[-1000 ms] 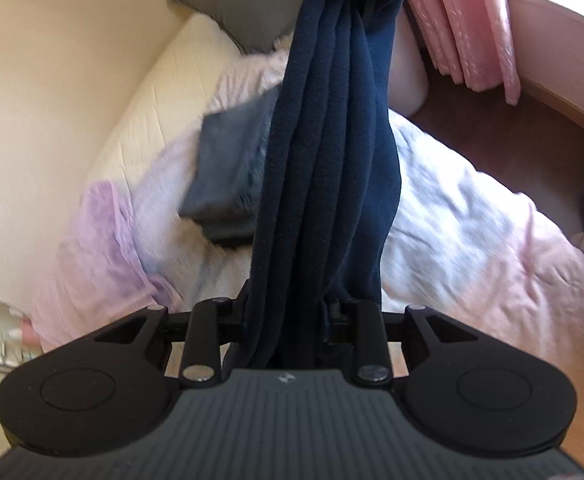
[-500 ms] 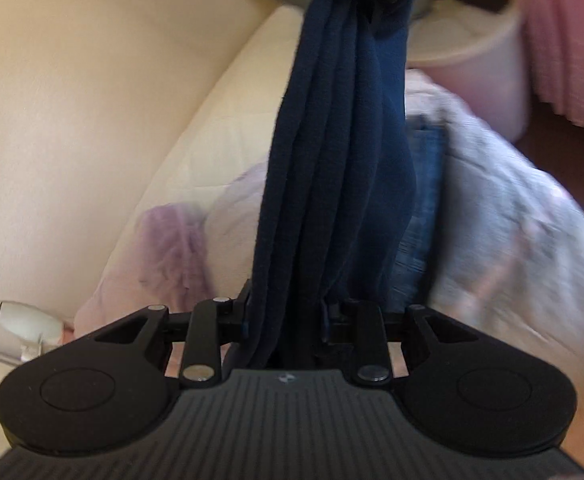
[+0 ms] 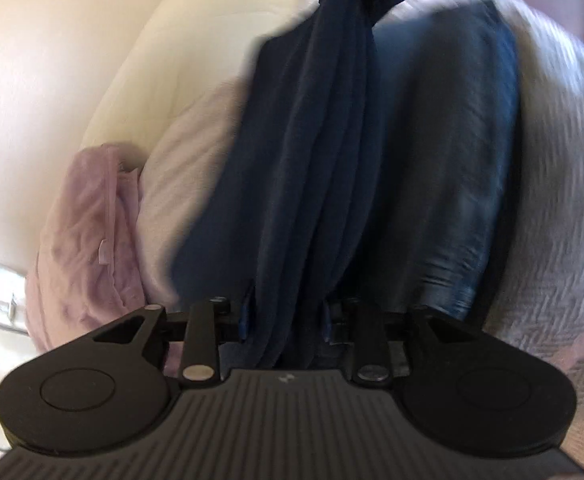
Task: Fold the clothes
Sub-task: 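Lower the sweatpants onto the folded jeans stack and open both grippers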
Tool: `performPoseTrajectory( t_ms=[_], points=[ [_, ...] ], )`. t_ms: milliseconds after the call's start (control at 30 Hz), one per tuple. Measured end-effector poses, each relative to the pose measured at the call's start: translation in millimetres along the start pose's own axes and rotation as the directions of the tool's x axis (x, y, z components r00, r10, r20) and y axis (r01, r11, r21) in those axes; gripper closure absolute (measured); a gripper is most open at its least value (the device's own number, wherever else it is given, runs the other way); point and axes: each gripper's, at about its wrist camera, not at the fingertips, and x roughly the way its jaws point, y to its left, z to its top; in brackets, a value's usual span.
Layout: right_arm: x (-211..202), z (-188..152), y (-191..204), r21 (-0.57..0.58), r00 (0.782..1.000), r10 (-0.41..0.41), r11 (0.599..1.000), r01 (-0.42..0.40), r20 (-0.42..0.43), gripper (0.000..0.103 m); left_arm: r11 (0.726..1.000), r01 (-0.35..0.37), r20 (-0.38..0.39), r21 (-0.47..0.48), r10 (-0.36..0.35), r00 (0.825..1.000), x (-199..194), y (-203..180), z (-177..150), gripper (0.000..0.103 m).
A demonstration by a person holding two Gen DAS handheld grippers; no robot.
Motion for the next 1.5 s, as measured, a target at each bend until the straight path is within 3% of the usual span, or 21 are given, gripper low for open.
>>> performPoseTrajectory(
  t_ms=[67,200,333,433,533,600,767,833,867,967,1233,1333,1500],
  points=[
    [10,-15,15,0.018,1.0,0.02,1.0,-0.02,-0.008,0.078,0.999,-0.042,0.017,-0.004,0.042,0.999,0,-11,-5,0.071],
    [6,-26,27,0.042,1.0,-0.006,0.999,0.007,-0.012,0.062,0.999,-0.034,0.033,0.02,0.033,0.999,-6,-7,-9,0.063],
    [-1,-24,38,0.039,0.999,-0.032,0.999,0.034,-0.041,0.06,1.0,0.001,0.04,0.015,-0.002,0.999,-8,4,-14,0.061],
    [7,-19,51,-0.085,0.997,-0.054,0.995,0.049,-0.059,0.06,0.999,0.043,0.041,-0.014,-0.042,0.998,-5,12,-14,0.061],
    [18,-18,67,-0.237,0.992,-0.084,0.97,0.059,-0.094,0.058,0.989,0.099,0.044,-0.105,-0.095,0.994,-5,28,-14,0.061],
    [21,-20,74,-0.278,0.989,-0.11,0.957,0.078,-0.102,0.047,0.986,0.117,0.046,-0.117,-0.113,0.993,-3,31,-10,0.061],
    [24,-21,73,-0.22,0.984,-0.138,0.969,0.111,-0.113,0.047,0.994,0.091,0.062,-0.064,-0.087,0.994,-5,20,-14,0.065],
    [25,-20,64,-0.185,0.985,-0.128,0.977,0.104,-0.12,0.072,0.994,0.087,0.076,-0.064,-0.082,0.994,-8,20,-14,0.069],
    [24,-19,60,-0.164,0.985,-0.119,0.982,0.098,-0.122,0.079,0.994,0.087,0.083,-0.064,-0.082,0.993,-11,21,-14,0.07],
    [21,-18,62,-0.144,0.986,-0.109,0.985,0.091,-0.122,0.085,0.995,0.07,0.099,-0.065,-0.064,0.993,-26,22,-16,0.073],
    [12,-15,67,-0.091,0.989,-0.083,0.993,0.072,-0.123,0.086,0.999,0.033,0.098,-0.027,-0.03,0.995,-12,-6,-16,0.073],
    [11,-14,69,-0.079,0.989,-0.086,0.994,0.077,-0.121,0.085,1.0,0.012,0.108,-0.028,-0.009,0.994,-15,-8,-17,0.066],
    [-7,-18,77,-0.083,0.983,-0.105,0.992,0.093,-0.148,0.071,1.0,0.008,0.115,-0.023,-0.005,0.993,-26,-7,-22,0.06]
  ],
)
